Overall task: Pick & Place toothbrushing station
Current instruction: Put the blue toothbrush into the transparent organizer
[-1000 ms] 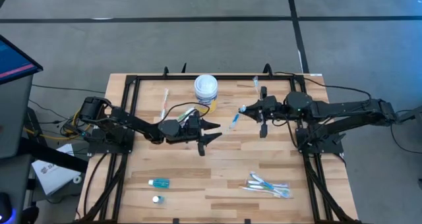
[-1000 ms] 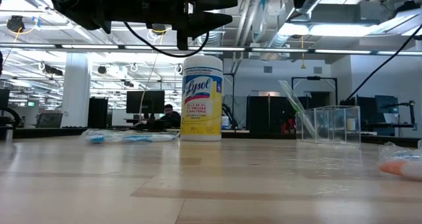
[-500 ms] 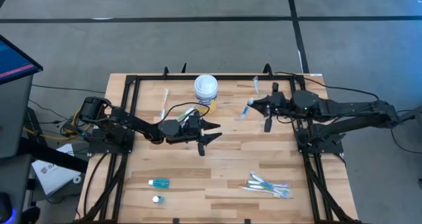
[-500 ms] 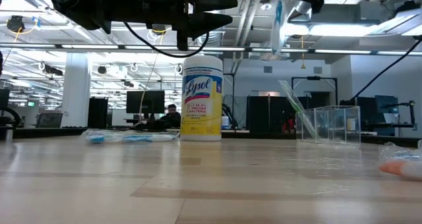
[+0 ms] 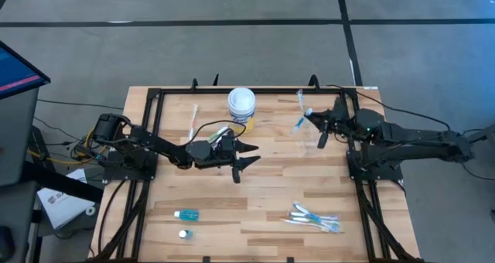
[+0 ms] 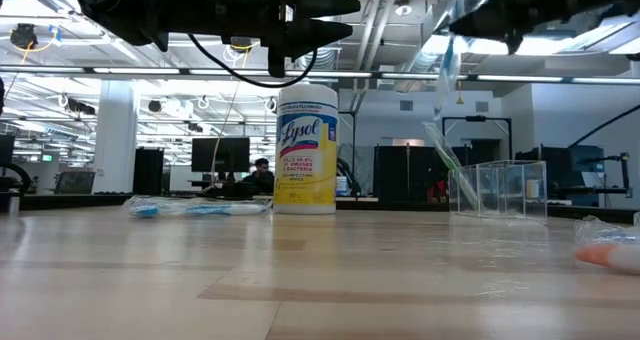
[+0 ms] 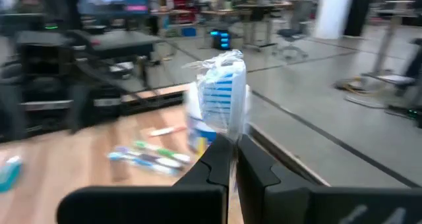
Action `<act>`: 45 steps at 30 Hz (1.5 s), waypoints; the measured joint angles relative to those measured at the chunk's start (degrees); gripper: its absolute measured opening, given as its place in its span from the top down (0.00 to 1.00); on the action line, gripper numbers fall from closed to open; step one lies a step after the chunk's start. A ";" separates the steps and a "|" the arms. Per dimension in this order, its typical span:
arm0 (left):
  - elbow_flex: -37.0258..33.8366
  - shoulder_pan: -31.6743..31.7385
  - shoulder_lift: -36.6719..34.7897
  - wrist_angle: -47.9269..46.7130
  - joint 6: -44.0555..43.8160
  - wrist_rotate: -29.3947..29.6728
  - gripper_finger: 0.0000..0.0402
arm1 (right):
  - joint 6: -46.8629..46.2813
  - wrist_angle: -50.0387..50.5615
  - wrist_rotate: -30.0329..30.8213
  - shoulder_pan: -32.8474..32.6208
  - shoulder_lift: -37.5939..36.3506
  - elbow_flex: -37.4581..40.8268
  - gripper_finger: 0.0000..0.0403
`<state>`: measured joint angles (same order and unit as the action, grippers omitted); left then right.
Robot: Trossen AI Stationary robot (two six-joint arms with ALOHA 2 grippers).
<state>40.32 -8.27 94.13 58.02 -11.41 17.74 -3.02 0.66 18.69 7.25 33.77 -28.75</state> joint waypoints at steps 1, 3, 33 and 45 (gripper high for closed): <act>0.00 -0.01 0.00 0.00 -0.01 0.00 0.59 | -0.03 0.97 0.68 0.64 -1.09 0.42 1.00; 0.00 0.00 0.00 0.01 0.00 0.00 0.59 | -0.03 2.81 2.16 1.82 -3.60 1.08 1.00; 0.00 0.00 0.00 0.04 0.01 0.00 0.59 | 0.16 10.14 2.15 21.68 -7.93 5.19 1.00; 0.00 0.00 0.00 0.07 -0.01 0.02 0.59 | -0.05 4.92 0.20 24.60 -7.91 10.97 1.00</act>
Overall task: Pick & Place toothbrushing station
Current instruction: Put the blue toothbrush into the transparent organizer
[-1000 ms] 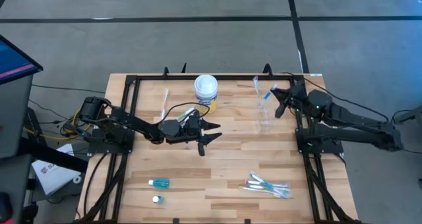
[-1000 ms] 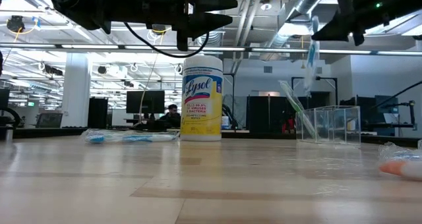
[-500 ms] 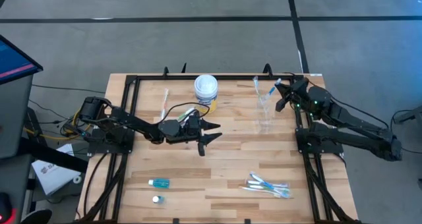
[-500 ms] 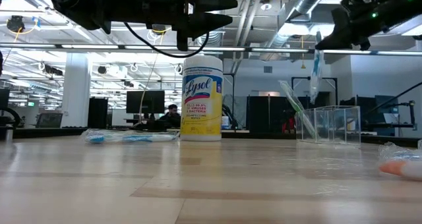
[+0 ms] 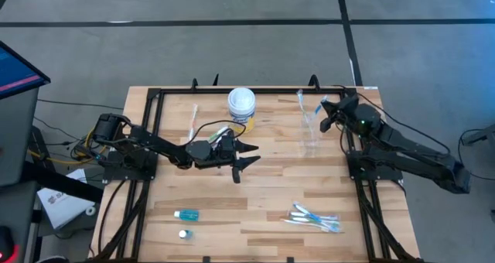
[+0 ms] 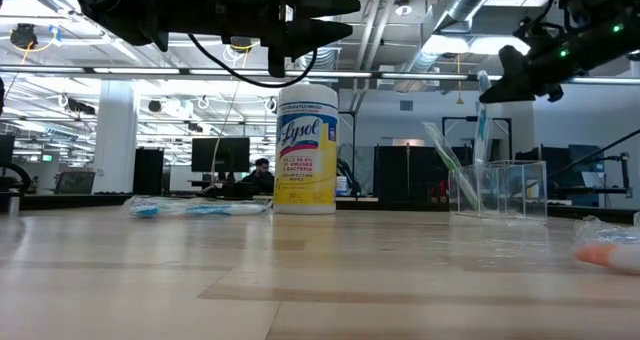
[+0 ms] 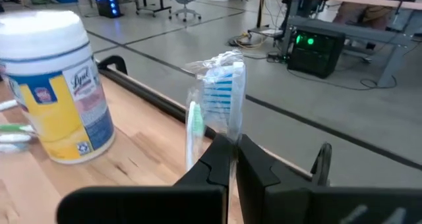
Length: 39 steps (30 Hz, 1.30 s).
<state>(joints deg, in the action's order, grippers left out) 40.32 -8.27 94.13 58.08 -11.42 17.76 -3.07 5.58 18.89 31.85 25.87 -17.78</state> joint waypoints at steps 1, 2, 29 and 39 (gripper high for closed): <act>0.00 0.00 0.00 0.00 0.00 0.00 0.59 | -0.21 -0.02 -0.15 0.17 0.00 0.29 1.00; 0.00 0.00 0.00 0.00 0.00 -0.02 0.59 | -0.46 -0.01 -0.59 0.26 0.00 0.33 1.00; -0.02 0.00 0.00 0.00 0.02 0.00 0.59 | 0.04 -3.81 -2.47 0.95 8.84 0.28 1.00; -0.02 -0.02 0.00 0.00 0.00 0.00 0.59 | 0.02 -3.90 -2.43 2.13 11.76 0.26 1.00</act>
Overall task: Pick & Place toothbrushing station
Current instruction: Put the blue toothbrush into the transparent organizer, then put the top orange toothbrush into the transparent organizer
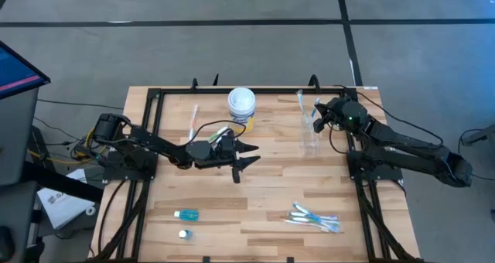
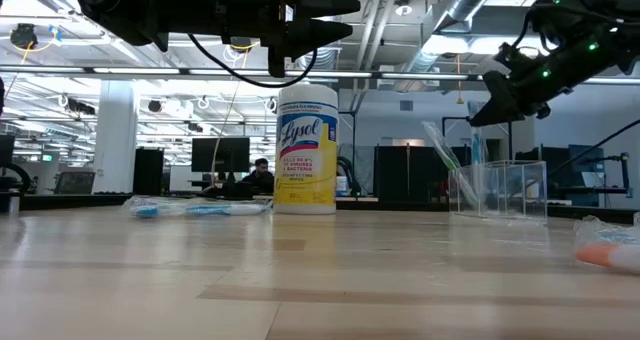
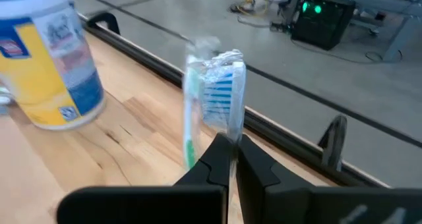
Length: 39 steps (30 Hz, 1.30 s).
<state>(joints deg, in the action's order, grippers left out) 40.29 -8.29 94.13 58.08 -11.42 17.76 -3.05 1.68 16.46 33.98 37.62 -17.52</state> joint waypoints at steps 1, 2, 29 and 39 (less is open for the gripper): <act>0.00 0.02 0.00 0.00 0.02 -0.02 0.59 | -0.02 -0.07 -0.04 0.29 0.44 0.00 1.00; 0.00 0.02 0.00 0.00 0.00 -0.02 0.59 | 0.00 -0.44 -0.20 0.51 0.82 0.00 1.00; 0.00 0.02 0.00 0.00 0.02 -0.01 0.59 | -1.51 -7.50 -3.19 2.18 1.07 5.73 0.86; 0.00 0.01 0.00 -0.02 0.00 -0.02 0.59 | -1.22 -7.88 -4.47 2.16 0.46 5.73 0.81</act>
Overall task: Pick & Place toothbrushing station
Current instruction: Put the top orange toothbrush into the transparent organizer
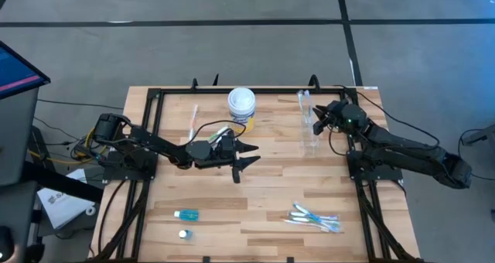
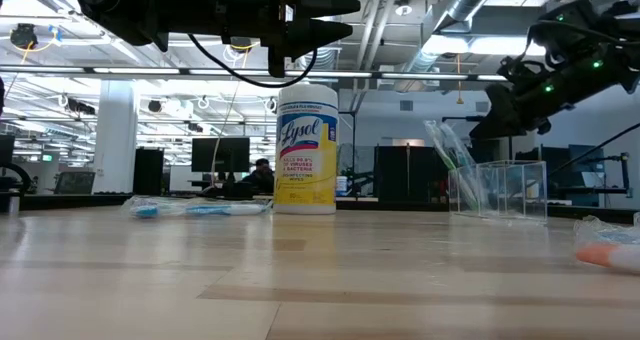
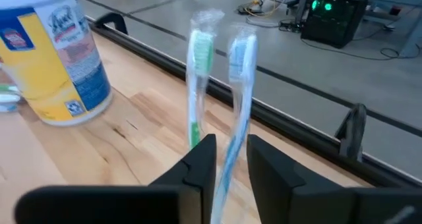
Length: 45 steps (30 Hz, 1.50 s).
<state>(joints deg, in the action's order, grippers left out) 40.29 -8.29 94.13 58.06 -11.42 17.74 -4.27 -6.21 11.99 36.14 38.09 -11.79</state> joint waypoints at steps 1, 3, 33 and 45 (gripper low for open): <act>0.00 0.01 0.00 0.00 0.00 0.01 0.59 | 0.00 -0.13 -0.27 0.00 -0.13 0.00 0.79; 0.00 0.00 0.00 0.00 0.02 0.00 0.59 | 0.15 -0.08 -0.39 -0.01 -0.88 0.06 0.75; 0.00 0.01 0.00 -3.71 -0.01 3.32 0.59 | -2.84 -0.16 -12.20 -7.22 -6.73 0.02 0.60; -0.02 0.17 -5.59 -18.83 -2.65 10.62 0.59 | -2.65 -0.27 -12.09 -14.74 -6.72 0.00 0.61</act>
<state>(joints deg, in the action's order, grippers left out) 40.27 -8.12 88.53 39.23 -14.07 28.36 -6.92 -6.48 -0.10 21.40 31.37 -11.79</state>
